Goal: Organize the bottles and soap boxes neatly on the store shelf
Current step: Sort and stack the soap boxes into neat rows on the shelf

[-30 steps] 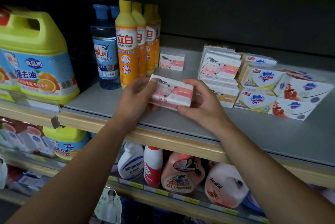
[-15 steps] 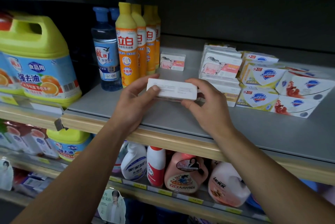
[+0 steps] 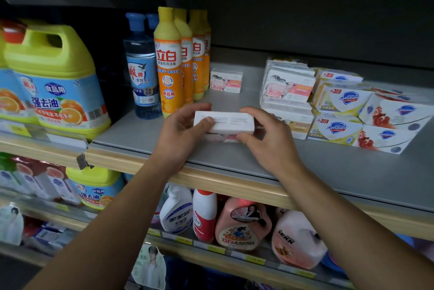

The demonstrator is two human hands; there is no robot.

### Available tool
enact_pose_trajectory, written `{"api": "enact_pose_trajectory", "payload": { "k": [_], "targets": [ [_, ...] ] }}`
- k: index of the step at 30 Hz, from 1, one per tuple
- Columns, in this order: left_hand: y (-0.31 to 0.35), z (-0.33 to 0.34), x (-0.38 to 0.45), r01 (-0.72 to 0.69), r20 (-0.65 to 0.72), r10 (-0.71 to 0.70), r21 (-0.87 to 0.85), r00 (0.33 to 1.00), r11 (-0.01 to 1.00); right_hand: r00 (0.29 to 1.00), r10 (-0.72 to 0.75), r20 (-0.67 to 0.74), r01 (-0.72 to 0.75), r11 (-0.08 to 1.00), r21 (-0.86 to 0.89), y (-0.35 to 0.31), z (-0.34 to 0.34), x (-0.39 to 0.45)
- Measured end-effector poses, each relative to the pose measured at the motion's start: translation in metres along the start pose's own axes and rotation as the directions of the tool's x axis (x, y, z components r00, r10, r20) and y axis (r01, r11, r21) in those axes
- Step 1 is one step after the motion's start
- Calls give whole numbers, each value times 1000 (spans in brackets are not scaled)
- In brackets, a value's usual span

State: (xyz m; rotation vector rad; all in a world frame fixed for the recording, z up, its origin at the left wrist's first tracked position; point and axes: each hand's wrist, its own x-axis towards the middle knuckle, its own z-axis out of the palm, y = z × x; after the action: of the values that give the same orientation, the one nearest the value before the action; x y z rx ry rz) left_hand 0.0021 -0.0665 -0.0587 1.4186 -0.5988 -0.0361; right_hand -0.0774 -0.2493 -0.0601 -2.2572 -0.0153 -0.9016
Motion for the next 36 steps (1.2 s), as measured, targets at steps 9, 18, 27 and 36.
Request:
{"api": "enact_pose_trajectory", "payload": {
  "k": [9, 18, 27, 36],
  "targets": [
    [10, 5, 6, -226, 112, 212, 725, 971, 651, 985, 124, 121, -124, 992, -9, -1, -16, 9],
    [14, 29, 44, -419, 409, 89, 888, 908, 189, 992, 62, 108, 21, 771, -636, 36, -57, 51],
    [-43, 49, 139, -311, 293, 133, 940, 947, 142, 998, -48, 27, 53, 695, -717, 60, -41, 49],
    [-82, 63, 223, -213, 194, 153, 970, 969, 115, 996, 41, 81, 18, 786, -617, 61, -48, 57]
  ]
}}
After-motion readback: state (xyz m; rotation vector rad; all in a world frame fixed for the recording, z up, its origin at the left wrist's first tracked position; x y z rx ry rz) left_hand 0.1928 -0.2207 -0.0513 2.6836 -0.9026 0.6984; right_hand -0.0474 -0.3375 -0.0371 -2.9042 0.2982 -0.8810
